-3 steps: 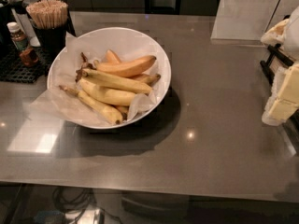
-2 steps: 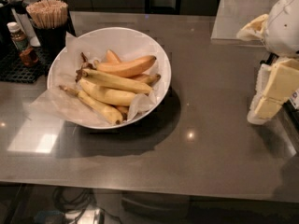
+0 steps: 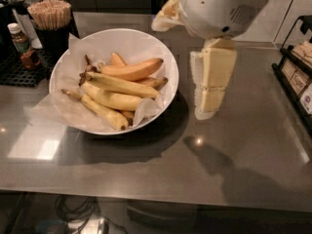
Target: Pick banana from white bowl
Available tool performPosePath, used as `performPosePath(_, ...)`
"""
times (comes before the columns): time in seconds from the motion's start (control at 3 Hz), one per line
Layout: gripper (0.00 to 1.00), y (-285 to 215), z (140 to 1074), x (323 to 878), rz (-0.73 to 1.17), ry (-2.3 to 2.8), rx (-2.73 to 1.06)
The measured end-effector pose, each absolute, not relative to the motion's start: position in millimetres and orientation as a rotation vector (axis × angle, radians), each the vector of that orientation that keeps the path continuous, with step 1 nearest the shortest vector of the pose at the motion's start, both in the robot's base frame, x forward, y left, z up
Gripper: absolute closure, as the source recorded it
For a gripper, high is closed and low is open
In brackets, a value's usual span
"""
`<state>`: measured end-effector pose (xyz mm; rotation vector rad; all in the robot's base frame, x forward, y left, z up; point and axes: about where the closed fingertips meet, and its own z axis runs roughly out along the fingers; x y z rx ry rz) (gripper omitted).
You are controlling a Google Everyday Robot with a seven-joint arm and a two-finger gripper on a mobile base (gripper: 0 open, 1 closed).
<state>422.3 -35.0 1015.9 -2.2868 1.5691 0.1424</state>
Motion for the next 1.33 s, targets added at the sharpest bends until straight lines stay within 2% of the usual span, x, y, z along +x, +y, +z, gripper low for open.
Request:
performPosePath(0.67,0.0,53,1019,465,0.301,1.378,-2.378)
performPosePath(1.33,0.0,93,990,511,0.475,1.418,-2.31)
